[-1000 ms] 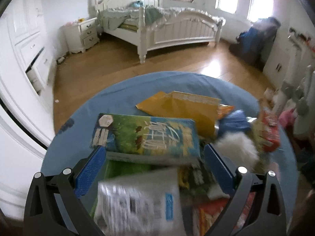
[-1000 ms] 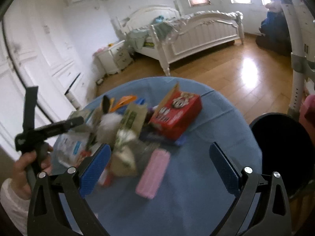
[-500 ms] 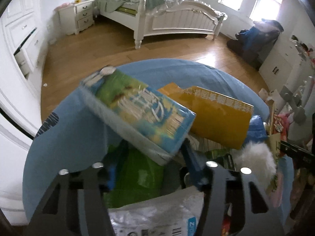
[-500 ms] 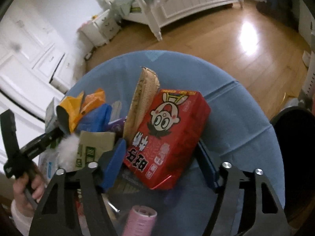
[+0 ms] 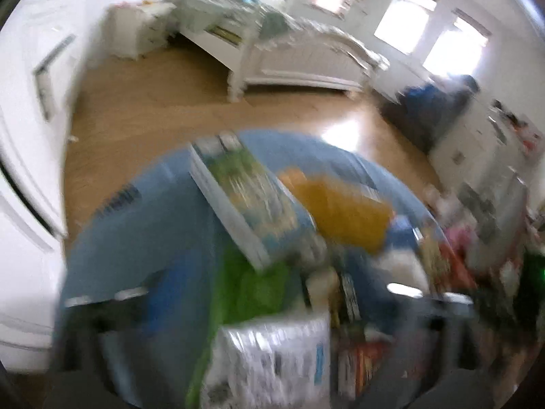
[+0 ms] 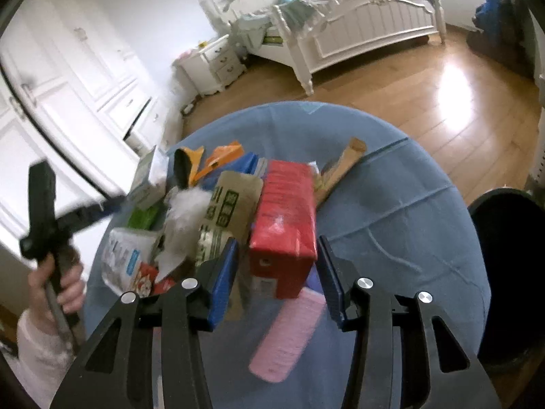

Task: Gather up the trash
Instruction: 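Grasp the green-blue milk carton with the left tool while the right tool grasps the red box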

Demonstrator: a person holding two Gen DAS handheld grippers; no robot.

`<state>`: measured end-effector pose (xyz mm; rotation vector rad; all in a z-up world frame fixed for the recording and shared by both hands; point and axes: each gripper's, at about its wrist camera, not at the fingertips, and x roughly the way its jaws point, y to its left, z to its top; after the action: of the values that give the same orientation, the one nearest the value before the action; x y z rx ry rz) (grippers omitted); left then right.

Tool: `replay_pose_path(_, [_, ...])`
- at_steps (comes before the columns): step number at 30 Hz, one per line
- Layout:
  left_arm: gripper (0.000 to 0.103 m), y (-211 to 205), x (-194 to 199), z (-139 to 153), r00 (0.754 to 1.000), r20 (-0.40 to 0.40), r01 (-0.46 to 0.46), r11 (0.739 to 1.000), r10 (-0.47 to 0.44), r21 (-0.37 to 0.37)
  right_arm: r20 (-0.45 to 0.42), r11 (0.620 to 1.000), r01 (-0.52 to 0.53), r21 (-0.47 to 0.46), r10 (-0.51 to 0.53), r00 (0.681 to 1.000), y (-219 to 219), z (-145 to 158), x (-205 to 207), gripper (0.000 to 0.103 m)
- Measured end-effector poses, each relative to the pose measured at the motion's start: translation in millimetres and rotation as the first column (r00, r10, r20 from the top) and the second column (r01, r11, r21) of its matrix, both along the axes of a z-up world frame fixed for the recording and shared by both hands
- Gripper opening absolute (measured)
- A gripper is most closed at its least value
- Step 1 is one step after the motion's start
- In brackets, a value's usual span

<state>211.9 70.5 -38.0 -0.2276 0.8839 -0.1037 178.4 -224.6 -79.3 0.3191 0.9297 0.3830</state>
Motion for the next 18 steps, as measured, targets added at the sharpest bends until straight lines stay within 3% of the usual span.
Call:
replay_pose_path(2, [0.098, -5.4, 19.5, 2.7, 1.000, -0.012, -0.023, 0.999, 0.024, 0.045, -0.015, 1.000, 0.008, -0.007, -0.008, 1.000, 3.8, -3.7, -2.2, 0.047])
replay_pose_path(5, [0.097, -14.4, 61.7, -20.4, 0.988, -0.134, -0.056, 0.988, 0.076, 0.146, -0.028, 0.999, 0.017, -0.028, -0.018, 0.999, 5.4, -11.8, -2.3, 0.047])
replay_pose_path(6, [0.093, -15.3, 71.8, -29.2, 0.983, -0.166, -0.057, 0.985, 0.084, 0.161, -0.035, 0.999, 0.019, -0.051, -0.020, 0.999, 6.0, -13.5, -0.1, 0.048])
replay_pose_path(7, [0.075, -15.0, 76.8, -33.2, 0.979, -0.184, -0.054, 0.987, 0.081, 0.150, -0.036, 0.998, 0.017, -0.053, -0.019, 0.999, 8.9, -13.9, 3.0, 0.054])
replay_pose_path(9, [0.062, -11.0, 81.2, -40.2, 0.973, -0.220, -0.053, 0.993, 0.075, 0.104, -0.021, 1.000, 0.008, -0.030, -0.009, 1.000, 8.1, -13.4, 6.7, 0.064])
replay_pose_path(12, [0.053, -5.0, 77.4, -36.7, 0.977, -0.200, -0.061, 0.996, 0.074, 0.071, -0.014, 1.000, -0.007, -0.020, 0.007, 1.000, 11.8, -15.3, 12.9, 0.064])
replay_pose_path(14, [0.049, -0.8, 67.4, -31.8, 0.982, -0.177, -0.051, 0.997, 0.061, 0.059, 0.005, 1.000, -0.017, 0.009, 0.017, 1.000, 12.6, -14.6, 13.9, 0.060])
replay_pose_path(15, [0.048, 5.8, 59.0, -29.3, 0.986, -0.157, -0.052, 0.997, 0.060, 0.055, 0.011, 1.000, -0.021, 0.010, 0.021, 1.000, 13.5, -13.6, 13.5, 0.037])
replay_pose_path(16, [0.048, 11.0, 42.7, -26.8, 0.990, -0.133, -0.050, 0.998, 0.055, 0.041, 0.025, 1.000, -0.009, 0.007, 0.009, 1.000, 13.8, -11.1, 11.5, 0.032])
replay_pose_path(18, [0.048, 10.2, 19.3, -13.2, 0.997, -0.075, -0.031, 1.000, 0.031, 0.000, 0.070, 0.999, -0.010, 0.045, 0.007, 0.998, 9.7, -2.4, 1.8, 0.032])
